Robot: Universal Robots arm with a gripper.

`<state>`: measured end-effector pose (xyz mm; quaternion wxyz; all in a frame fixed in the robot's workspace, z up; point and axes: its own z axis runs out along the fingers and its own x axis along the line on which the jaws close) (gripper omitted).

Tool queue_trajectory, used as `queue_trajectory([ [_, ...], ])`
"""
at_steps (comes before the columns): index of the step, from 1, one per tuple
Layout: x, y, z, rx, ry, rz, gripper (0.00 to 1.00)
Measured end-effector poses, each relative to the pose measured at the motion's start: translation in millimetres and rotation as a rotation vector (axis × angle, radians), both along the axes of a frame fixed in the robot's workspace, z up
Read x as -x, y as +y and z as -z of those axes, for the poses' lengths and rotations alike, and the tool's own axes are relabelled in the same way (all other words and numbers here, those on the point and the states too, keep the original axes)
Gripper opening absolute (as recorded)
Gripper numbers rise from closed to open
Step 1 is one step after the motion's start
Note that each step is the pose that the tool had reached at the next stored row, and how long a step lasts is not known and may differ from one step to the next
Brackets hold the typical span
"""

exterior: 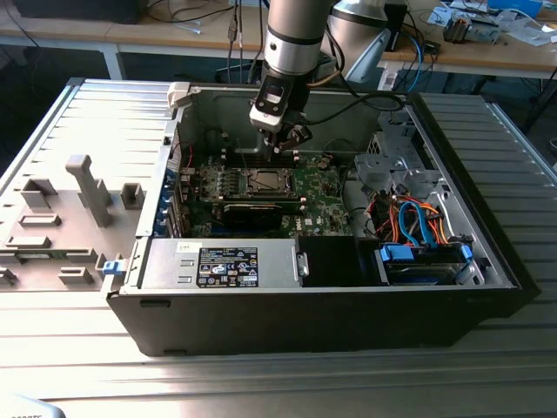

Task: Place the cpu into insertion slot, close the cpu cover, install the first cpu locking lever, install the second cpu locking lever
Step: 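Install the first cpu locking lever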

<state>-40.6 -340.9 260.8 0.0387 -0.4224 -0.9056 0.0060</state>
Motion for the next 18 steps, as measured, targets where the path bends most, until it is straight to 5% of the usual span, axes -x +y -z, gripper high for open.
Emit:
queue_trajectory([
  [18, 0.0, 0.0, 0.0, 0.0001, 0.0000, -0.042, 0.11],
])
